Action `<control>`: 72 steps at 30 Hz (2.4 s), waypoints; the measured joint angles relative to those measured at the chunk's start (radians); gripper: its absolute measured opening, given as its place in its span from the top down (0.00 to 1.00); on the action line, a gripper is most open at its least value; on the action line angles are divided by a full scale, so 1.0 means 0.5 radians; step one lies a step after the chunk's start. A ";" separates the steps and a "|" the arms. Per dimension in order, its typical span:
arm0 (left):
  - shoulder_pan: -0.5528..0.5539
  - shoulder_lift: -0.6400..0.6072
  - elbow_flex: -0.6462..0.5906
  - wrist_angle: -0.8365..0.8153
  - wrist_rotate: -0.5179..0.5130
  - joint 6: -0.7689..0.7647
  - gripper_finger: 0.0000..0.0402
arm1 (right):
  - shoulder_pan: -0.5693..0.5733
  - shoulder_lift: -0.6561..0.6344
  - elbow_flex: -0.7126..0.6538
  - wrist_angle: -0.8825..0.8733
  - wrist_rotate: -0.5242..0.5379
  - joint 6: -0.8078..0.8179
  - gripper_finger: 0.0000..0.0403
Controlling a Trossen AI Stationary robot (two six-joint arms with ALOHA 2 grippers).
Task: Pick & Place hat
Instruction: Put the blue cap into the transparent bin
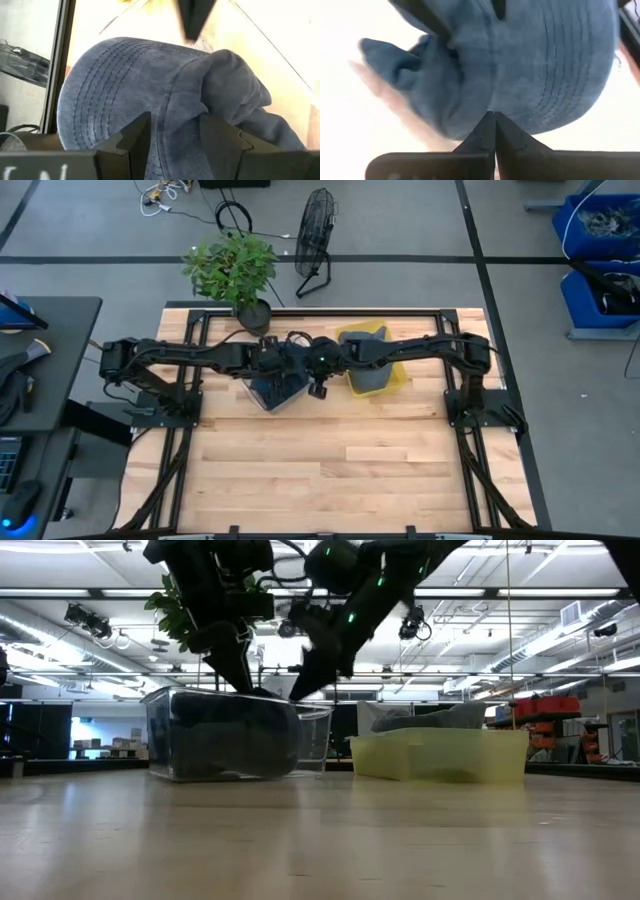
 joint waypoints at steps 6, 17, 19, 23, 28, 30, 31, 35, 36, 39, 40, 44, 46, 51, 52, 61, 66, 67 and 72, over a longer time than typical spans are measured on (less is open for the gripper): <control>-0.006 -0.015 0.002 -0.016 -0.118 0.002 0.57 | 0.079 -0.168 0.002 -0.364 0.066 0.081 1.00; -0.006 -0.177 0.001 0.098 -0.210 -0.263 0.57 | 0.126 -0.140 -0.330 0.061 0.176 0.384 1.00; -0.014 -0.199 0.000 0.095 -0.186 -0.264 0.57 | 0.119 -0.140 -0.373 0.133 0.184 0.400 1.00; -0.025 -0.236 0.004 0.106 -0.222 -0.228 0.57 | 0.104 -0.135 -0.449 0.153 0.179 0.423 1.00; 0.116 -0.209 0.004 0.152 -0.463 -0.325 0.58 | 0.084 -0.138 -0.462 0.173 0.180 0.426 1.00; 0.203 -0.158 0.003 0.120 -0.360 -0.372 0.60 | 0.082 -0.138 -0.462 0.213 0.183 0.424 1.00; 0.239 -0.136 0.000 0.098 -0.309 -0.383 0.62 | 0.081 -0.138 -0.462 0.240 0.187 0.422 1.00; 0.321 -0.032 0.003 0.110 -0.267 -0.422 0.72 | 0.073 -0.138 -0.462 0.298 0.186 0.420 1.00; 0.333 -0.004 0.003 0.118 -0.266 -0.422 0.74 | 0.071 -0.138 -0.462 0.303 0.189 0.420 1.00; 0.363 0.063 0.002 0.108 -0.266 -0.440 0.83 | 0.055 -0.138 -0.462 0.302 0.196 0.419 1.00; 0.371 0.078 0.002 0.108 -0.268 -0.477 0.86 | 0.050 -0.138 -0.462 0.302 0.198 0.419 1.00; 0.372 0.127 0.005 0.126 -0.259 -0.521 0.98 | 0.025 -0.138 -0.462 0.316 0.216 0.419 1.00; 0.362 0.129 0.005 0.137 -0.183 -0.497 0.98 | 0.010 -0.138 -0.462 0.317 0.227 0.418 1.00; 0.298 0.126 0.004 0.184 -0.059 -0.473 0.99 | -0.032 -0.138 -0.462 0.337 0.248 0.418 1.00; 0.286 0.127 0.003 0.182 -0.028 -0.452 0.99 | -0.037 -0.138 -0.462 0.348 0.252 0.418 1.00; 0.179 0.127 0.002 0.210 0.139 -0.309 0.99 | -0.064 -0.138 -0.462 0.411 0.240 0.366 1.00; 0.096 -0.006 -0.001 0.148 -0.228 -0.391 0.99 | -0.063 -0.138 -0.462 0.377 0.239 0.365 1.00; 0.084 -0.046 -0.001 0.099 -0.250 -0.444 0.99 | -0.063 -0.138 -0.462 0.369 0.238 0.365 1.00; 0.037 -0.246 0.000 -0.329 -0.286 -0.889 0.99 | -0.063 -0.138 -0.462 0.392 0.227 0.365 1.00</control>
